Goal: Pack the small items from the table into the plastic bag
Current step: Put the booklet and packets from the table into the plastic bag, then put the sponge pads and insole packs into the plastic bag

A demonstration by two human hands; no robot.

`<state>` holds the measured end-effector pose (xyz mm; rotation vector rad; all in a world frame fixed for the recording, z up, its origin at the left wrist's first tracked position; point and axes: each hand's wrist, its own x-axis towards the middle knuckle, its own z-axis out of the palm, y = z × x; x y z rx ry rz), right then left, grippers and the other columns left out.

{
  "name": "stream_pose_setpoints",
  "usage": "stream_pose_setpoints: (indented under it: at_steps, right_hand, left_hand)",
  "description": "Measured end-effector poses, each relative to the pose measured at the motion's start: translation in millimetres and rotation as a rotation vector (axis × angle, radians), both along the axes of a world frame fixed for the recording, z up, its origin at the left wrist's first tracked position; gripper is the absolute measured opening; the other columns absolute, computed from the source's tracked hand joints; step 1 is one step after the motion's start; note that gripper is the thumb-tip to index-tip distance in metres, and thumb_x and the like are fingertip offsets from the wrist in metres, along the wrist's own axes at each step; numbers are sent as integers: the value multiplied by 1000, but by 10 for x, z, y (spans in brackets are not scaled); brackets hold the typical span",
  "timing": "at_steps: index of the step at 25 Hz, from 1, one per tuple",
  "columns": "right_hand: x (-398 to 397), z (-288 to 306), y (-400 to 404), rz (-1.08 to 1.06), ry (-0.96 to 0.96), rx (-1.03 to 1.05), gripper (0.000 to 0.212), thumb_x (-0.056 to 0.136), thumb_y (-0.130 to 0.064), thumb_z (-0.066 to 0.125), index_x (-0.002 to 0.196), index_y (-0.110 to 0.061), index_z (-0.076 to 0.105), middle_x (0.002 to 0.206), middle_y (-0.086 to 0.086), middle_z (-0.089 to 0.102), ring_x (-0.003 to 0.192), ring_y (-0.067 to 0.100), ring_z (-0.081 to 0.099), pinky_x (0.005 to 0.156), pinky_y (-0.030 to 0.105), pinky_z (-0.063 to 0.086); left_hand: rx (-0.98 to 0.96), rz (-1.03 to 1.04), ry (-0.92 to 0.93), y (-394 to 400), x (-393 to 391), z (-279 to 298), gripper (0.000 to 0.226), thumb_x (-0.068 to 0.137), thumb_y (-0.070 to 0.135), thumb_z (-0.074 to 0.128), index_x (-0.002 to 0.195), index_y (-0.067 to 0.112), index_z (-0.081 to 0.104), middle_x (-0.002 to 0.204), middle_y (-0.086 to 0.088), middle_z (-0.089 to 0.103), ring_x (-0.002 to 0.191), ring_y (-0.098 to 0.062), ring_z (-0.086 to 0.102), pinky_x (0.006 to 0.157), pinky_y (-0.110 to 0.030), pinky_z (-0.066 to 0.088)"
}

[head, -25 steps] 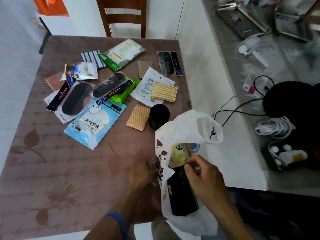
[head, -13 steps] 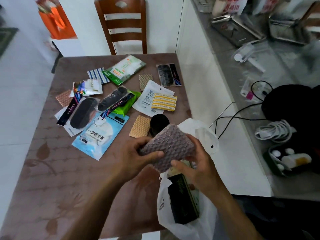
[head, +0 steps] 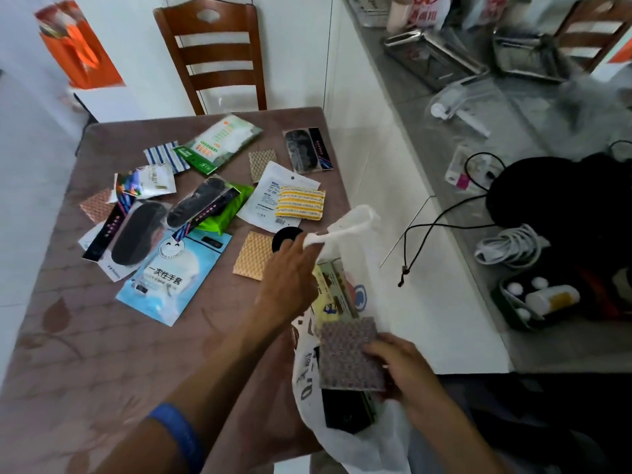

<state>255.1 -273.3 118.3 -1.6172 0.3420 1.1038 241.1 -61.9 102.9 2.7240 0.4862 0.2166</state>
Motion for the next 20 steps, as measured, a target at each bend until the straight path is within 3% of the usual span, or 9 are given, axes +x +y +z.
stream_pose_setpoints:
  at_steps: [3, 6, 9, 12, 14, 16, 18, 20]
  right_hand:
    - [24, -302, 379, -277, 172, 83, 20, 94, -12, 56, 110, -4, 65, 97, 20, 71, 67, 27, 64, 43, 29, 49]
    - [291, -587, 724, -573, 119, 164, 36, 96, -9, 56, 131, -7, 54, 118, 23, 66, 87, 36, 67, 48, 35, 59]
    - [425, -629, 988, -533, 137, 161, 44, 96, -15, 57, 139, -12, 47, 117, 21, 62, 94, 37, 63, 69, 44, 61]
    - [238, -504, 990, -423, 156, 18, 39, 91, -22, 62, 127, -8, 57, 111, 19, 63, 83, 31, 63, 70, 43, 61]
    - [-12, -256, 778, -312, -8, -67, 22, 88, -20, 65, 108, -11, 69, 106, 15, 71, 83, 31, 69, 65, 38, 62]
    - [-176, 80, 592, -227, -234, -60, 14, 90, -12, 62, 92, -17, 74, 93, 10, 75, 80, 31, 71, 53, 30, 57]
    - [-132, 432, 609, -212, -446, 23, 23, 91, -4, 58, 82, -19, 74, 84, 9, 76, 74, 30, 69, 54, 33, 54]
    - [119, 728, 839, -119, -682, 87, 24, 91, -5, 58, 80, -22, 72, 84, 4, 75, 71, 25, 67, 60, 37, 55]
  left_hand:
    - [-189, -15, -50, 183, -148, 110, 75, 74, 1, 68, 140, 27, 43, 146, 0, 44, 109, -28, 60, 73, -46, 59]
    - [-261, -54, 11, 269, -293, 144, 74, 75, -2, 64, 140, 28, 43, 155, 6, 33, 111, -26, 62, 75, -42, 59]
    - [-256, -98, 10, 273, -284, 141, 73, 77, -3, 60, 140, 30, 45, 157, 7, 28, 116, -25, 60, 74, -40, 60]
    - [-317, -169, -82, 310, -329, 170, 62, 76, 2, 59, 131, 31, 57, 155, 2, 31, 130, -21, 48, 85, -35, 57]
    - [-456, -218, -135, 390, -425, 199, 45, 76, 11, 61, 115, 32, 69, 151, 1, 38, 134, -14, 41, 98, -28, 48]
    - [-713, -162, -213, 480, -538, 198, 28, 78, 14, 59, 98, 24, 76, 142, 1, 51, 131, -9, 44, 102, -27, 44]
    - [-910, 71, -274, 592, -563, 112, 23, 84, 14, 54, 89, 21, 75, 122, 5, 64, 118, -7, 54, 98, -31, 47]
    - [-821, 345, -194, 728, -471, -50, 20, 89, 23, 55, 90, 35, 71, 106, 11, 68, 100, -6, 61, 90, -36, 52]
